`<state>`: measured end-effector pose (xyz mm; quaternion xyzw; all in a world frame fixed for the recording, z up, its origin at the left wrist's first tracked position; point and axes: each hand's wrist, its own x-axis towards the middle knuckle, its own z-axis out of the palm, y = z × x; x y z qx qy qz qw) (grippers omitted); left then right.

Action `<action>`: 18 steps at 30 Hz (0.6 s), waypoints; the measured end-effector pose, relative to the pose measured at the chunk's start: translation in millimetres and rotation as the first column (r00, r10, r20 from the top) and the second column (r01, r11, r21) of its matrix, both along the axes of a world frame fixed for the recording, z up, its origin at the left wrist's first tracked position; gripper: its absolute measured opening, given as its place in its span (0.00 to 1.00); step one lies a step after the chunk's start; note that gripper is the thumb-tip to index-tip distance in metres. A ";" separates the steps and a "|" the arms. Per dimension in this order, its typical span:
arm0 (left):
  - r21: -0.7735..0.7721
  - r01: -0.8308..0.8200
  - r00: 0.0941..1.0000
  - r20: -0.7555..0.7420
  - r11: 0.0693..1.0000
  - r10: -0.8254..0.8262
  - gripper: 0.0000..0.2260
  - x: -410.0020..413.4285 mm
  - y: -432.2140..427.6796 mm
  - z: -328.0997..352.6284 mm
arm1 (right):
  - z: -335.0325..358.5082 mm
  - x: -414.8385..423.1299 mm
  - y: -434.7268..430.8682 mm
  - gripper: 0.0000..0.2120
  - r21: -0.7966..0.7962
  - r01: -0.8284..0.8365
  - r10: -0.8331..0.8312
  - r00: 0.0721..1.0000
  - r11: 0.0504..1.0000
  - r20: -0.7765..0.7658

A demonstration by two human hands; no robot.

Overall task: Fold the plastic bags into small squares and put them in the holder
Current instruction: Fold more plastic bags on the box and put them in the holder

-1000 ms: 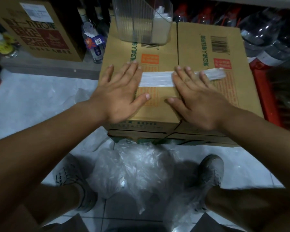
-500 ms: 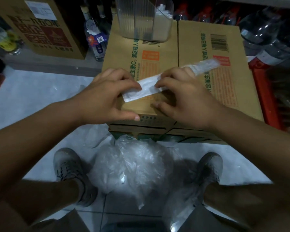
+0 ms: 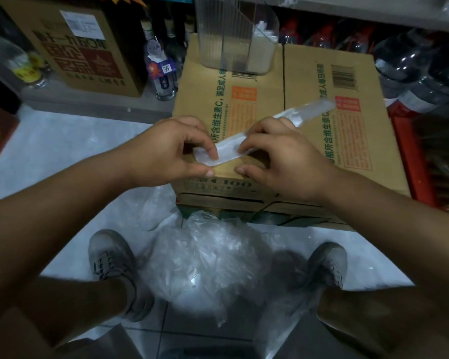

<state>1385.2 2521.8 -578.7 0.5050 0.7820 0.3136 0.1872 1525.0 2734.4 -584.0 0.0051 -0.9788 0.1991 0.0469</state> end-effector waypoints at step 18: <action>0.246 -0.237 0.738 0.675 0.940 0.009 0.22 23.3 21.4 12.4 | 11.0 2.9 -7.2 0.01 -0.323 0.196 -0.236 0.968 0.926 -0.088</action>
